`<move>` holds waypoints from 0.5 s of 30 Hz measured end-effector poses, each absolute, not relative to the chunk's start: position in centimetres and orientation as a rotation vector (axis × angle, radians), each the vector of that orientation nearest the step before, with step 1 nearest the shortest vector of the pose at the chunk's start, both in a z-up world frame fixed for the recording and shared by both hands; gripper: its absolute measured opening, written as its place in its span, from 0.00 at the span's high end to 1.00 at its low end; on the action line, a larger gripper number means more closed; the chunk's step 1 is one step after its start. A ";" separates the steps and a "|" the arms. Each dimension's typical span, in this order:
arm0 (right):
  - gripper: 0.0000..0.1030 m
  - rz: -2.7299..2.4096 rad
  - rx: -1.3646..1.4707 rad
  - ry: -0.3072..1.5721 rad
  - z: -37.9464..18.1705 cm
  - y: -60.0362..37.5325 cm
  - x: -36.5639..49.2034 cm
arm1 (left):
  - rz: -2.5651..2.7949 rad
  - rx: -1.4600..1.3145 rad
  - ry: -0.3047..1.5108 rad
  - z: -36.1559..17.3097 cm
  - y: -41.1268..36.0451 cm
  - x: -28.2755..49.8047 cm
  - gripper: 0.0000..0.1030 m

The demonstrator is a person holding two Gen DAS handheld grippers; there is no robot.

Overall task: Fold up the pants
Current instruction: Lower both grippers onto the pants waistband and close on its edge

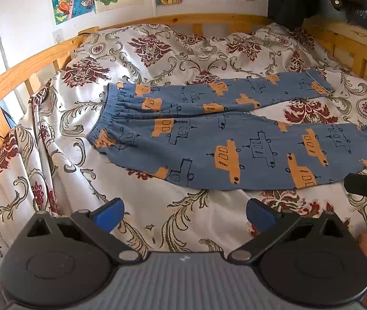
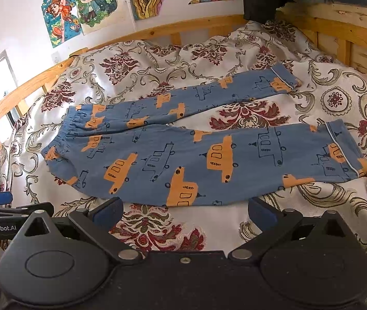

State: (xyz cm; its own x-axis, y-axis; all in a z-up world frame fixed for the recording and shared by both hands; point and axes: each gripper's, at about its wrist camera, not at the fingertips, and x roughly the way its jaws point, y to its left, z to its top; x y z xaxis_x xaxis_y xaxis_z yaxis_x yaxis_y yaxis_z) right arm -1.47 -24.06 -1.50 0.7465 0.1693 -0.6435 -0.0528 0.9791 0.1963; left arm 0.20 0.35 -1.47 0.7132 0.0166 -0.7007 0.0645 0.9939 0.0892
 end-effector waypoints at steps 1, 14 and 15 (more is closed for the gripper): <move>0.00 0.120 0.170 0.723 -1.5 -24.0 -1.5 | -0.025 0.111 0.780 -1.4 0.3 0.3 0.00; 0.00 0.131 0.277 0.864 -1.9 -25.5 1.0 | -0.053 0.048 0.949 -0.4 2.3 3.9 0.00; 0.00 0.136 0.287 0.877 -2.0 -25.6 1.3 | -0.052 0.052 0.950 -0.2 2.6 4.5 0.00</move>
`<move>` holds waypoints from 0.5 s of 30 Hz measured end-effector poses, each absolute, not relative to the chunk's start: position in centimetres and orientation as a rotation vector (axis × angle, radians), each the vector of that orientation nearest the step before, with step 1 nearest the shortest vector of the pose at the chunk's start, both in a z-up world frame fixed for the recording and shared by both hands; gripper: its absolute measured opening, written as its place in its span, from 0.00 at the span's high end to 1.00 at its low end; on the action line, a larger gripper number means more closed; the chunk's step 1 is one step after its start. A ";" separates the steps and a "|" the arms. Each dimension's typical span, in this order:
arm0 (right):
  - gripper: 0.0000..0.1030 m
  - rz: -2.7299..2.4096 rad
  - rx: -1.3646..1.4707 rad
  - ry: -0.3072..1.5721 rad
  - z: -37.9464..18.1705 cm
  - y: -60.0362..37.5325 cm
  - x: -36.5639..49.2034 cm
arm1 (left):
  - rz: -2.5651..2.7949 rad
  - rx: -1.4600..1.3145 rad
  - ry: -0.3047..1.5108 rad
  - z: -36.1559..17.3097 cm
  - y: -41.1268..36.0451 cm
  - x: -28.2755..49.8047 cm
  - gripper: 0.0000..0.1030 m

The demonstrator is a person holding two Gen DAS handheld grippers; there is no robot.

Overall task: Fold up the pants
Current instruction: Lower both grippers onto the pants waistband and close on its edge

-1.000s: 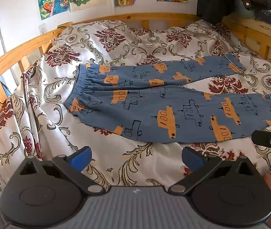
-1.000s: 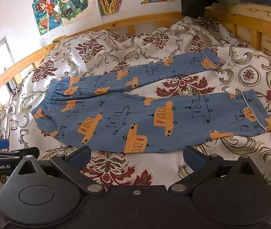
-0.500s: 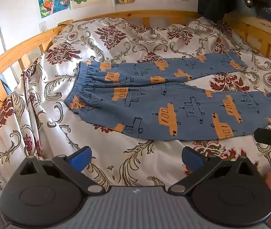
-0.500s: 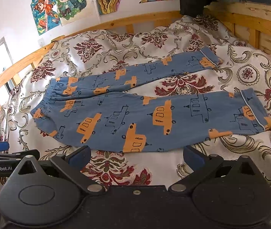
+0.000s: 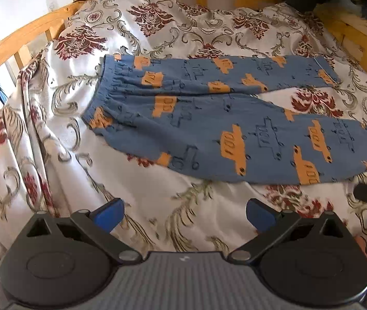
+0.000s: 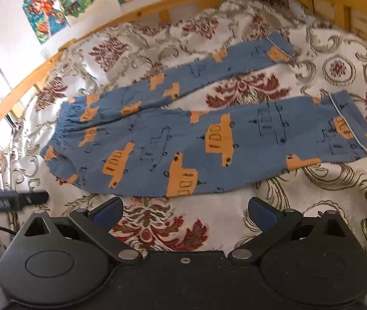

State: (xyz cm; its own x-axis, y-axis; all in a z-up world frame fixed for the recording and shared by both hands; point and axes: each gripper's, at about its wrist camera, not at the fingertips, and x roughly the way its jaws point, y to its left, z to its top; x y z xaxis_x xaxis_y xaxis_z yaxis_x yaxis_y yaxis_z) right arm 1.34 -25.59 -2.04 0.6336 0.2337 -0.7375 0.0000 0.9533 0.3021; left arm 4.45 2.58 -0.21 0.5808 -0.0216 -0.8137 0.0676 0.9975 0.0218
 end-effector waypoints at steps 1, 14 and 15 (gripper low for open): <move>0.00 0.146 0.302 0.887 -2.1 -25.8 1.7 | -0.051 0.059 0.952 0.0 2.8 5.1 0.00; 0.00 0.390 0.106 0.811 0.9 -27.7 19.0 | -0.065 0.109 0.838 4.0 6.3 20.5 0.00; 0.00 0.415 0.075 0.795 0.9 -27.5 20.8 | -0.080 0.127 0.830 3.9 6.2 22.0 0.00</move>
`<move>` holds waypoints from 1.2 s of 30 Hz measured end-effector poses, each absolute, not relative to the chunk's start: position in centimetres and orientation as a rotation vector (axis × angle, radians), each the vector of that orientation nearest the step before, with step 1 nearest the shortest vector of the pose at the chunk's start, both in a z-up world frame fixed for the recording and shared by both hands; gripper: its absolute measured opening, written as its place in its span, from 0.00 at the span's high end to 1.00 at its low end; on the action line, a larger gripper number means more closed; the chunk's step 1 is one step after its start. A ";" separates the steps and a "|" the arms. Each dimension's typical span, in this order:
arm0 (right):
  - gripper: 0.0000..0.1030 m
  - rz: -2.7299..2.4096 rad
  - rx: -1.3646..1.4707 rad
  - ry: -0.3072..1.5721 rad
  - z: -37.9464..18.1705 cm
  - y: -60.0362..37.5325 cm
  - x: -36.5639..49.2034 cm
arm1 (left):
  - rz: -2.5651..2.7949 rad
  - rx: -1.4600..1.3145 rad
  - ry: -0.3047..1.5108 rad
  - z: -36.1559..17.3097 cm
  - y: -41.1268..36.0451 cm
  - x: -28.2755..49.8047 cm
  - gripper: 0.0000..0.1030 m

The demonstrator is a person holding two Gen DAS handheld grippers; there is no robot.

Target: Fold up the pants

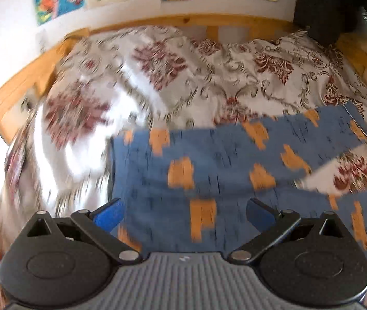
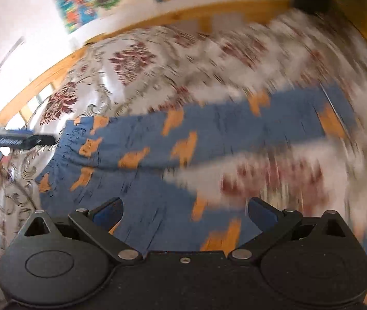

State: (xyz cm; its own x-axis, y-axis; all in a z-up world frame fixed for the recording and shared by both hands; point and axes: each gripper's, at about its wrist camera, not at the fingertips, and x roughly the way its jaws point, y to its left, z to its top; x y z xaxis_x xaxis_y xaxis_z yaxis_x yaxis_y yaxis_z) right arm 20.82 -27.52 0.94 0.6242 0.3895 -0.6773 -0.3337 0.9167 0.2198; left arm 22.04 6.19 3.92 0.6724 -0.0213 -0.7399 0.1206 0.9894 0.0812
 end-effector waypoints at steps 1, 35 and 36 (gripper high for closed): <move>0.00 0.442 0.050 0.782 0.9 -27.3 22.7 | -0.098 0.155 0.819 3.7 6.0 23.8 0.00; 0.98 0.951 -0.447 0.910 -4.8 -19.9 48.1 | -0.872 0.645 1.227 -8.4 -2.8 50.1 0.86; 0.98 0.943 -0.457 0.899 -4.7 -19.8 47.7 | -0.855 0.648 1.215 -8.2 -2.9 49.8 0.92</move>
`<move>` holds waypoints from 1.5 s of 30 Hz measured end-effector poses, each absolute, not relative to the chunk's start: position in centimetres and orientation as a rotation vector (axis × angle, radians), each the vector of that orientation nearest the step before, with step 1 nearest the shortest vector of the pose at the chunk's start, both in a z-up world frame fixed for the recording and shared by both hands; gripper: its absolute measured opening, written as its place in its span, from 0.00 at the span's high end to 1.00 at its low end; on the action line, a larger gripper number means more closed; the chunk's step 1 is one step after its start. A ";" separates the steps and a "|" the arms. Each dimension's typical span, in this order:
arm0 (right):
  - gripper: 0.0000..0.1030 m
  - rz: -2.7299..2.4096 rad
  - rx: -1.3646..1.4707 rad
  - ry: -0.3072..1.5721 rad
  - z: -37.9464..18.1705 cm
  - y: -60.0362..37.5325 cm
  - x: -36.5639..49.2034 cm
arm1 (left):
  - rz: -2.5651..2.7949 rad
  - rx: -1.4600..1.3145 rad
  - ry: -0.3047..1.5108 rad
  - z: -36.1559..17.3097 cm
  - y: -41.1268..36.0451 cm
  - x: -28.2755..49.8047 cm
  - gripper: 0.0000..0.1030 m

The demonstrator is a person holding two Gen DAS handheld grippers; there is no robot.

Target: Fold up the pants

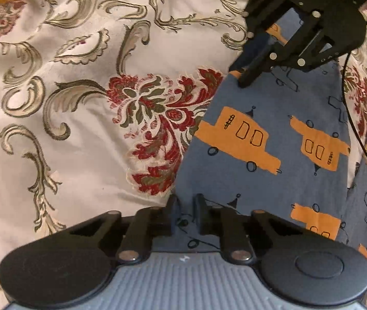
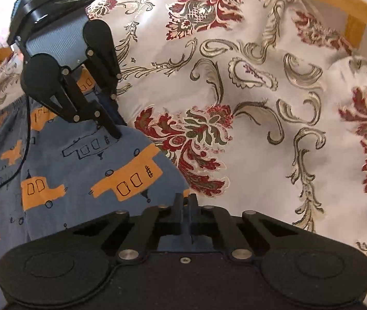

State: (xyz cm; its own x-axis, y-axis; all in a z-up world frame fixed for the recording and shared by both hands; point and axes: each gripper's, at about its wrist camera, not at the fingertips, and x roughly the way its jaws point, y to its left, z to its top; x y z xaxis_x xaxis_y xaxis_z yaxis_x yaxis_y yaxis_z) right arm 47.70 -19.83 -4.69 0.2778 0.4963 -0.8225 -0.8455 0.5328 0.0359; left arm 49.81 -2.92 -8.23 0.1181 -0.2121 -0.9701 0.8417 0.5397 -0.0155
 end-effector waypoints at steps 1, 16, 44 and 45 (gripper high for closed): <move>0.98 0.932 -0.470 0.884 -4.6 -19.7 47.4 | -0.832 0.653 1.202 -8.1 -2.9 49.4 0.94; 0.99 0.695 -0.623 0.730 -4.5 -16.3 48.0 | -0.518 0.664 0.982 -5.8 -3.8 47.2 0.97; 0.11 1.039 -0.419 0.882 -3.8 -6.2 52.2 | -0.672 0.477 1.142 -2.9 13.0 47.2 0.20; 0.12 1.048 -0.412 0.895 -4.0 -6.0 52.5 | -0.680 0.489 1.154 -2.9 13.0 47.1 0.21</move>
State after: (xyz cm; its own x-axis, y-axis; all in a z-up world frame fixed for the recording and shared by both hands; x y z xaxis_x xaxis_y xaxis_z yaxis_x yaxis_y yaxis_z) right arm 52.54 -5.99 -3.97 0.2033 0.5675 -0.7979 -0.8769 0.4680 0.1094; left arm 47.13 13.00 -2.94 0.2446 -0.2346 -0.9408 0.7094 0.7048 0.0087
